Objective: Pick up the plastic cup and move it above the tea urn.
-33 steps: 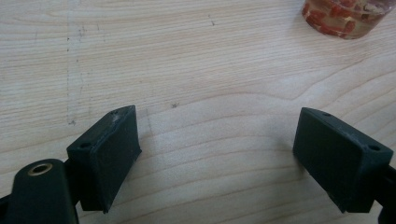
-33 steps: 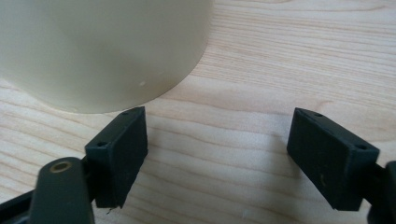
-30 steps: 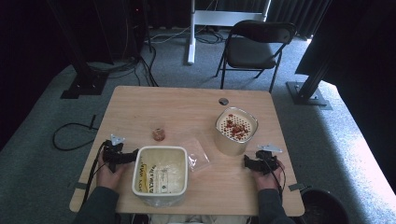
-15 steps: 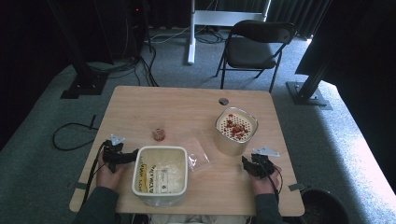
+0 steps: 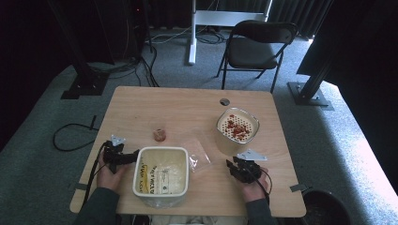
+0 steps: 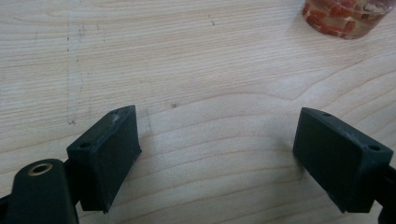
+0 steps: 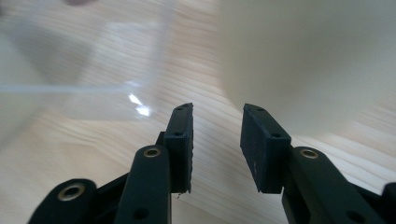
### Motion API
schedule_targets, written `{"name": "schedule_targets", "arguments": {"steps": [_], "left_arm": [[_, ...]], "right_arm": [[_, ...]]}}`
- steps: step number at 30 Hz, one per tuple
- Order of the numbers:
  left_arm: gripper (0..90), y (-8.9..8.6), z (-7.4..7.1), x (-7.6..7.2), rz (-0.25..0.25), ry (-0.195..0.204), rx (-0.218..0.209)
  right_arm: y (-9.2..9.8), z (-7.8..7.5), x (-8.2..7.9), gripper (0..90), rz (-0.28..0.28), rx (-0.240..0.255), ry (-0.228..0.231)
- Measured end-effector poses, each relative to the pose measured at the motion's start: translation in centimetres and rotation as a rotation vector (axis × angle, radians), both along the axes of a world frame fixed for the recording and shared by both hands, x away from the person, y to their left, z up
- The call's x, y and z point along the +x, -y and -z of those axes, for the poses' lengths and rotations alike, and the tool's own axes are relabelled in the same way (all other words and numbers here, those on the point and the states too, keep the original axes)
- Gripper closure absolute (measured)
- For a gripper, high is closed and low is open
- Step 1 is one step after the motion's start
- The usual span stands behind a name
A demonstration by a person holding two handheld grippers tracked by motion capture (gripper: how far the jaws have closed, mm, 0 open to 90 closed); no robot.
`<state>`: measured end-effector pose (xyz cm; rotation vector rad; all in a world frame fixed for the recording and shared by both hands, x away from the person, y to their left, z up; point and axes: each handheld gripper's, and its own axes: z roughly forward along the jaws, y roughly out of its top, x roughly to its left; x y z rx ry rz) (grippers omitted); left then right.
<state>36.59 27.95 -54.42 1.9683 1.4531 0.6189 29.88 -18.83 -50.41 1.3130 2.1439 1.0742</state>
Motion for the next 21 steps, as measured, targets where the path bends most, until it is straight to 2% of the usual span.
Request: {"name": "schedule_targets", "arguments": {"steps": [4, 9, 10, 11, 13, 14, 15, 16, 17, 18, 21], "left_arm": [[15.1, 0.0, 0.0, 0.0, 0.000, 0.000, 0.000], [15.1, 0.0, 0.0, 0.0, 0.000, 0.000, 0.000], [15.1, 0.0, 0.0, 0.0, 0.000, 0.000, 0.000], [15.1, 0.0, 0.0, 0.0, 0.000, 0.000, 0.000], [15.1, 0.0, 0.0, 0.0, 0.000, 0.000, 0.000], [15.1, 0.0, 0.0, 0.0, 0.000, 0.000, 0.000], [15.1, 0.0, 0.0, 0.0, 0.000, 0.000, 0.000], [15.1, 0.0, 0.0, 0.0, 0.000, 0.000, 0.000], [15.1, 0.0, 0.0, 0.0, 0.000, 0.000, 0.000], [15.1, 0.0, 0.0, 0.0, 0.000, 0.000, 0.000], [15.1, 0.0, 0.0, 0.0, 0.000, 0.000, 0.000]], "right_arm": [[-2.1, -0.9, 0.8, 66.0, -0.053, 0.024, 0.024], [-3.5, -1.4, 1.8, 66.8, -0.069, 0.019, 0.029], [-3.8, -1.3, 2.1, 67.0, -0.069, 0.013, 0.023], [-4.2, -0.9, 2.8, 68.0, -0.071, 0.011, -0.006], [-4.3, -0.6, 3.1, 68.7, -0.071, 0.013, -0.018], [-4.5, -0.1, 3.7, 70.9, -0.067, 0.014, -0.043], [-4.5, -0.1, 3.7, 70.9, -0.067, 0.014, -0.043], [-4.5, 0.1, 4.0, 78.2, -0.078, 0.041, -0.063], [-4.5, 0.1, 4.0, 78.2, -0.078, 0.041, -0.063], [-4.5, 0.0, 4.1, 82.6, -0.076, 0.045, -0.065], [-4.4, -0.2, 4.0, 83.9, -0.066, 0.048, -0.055]]}}
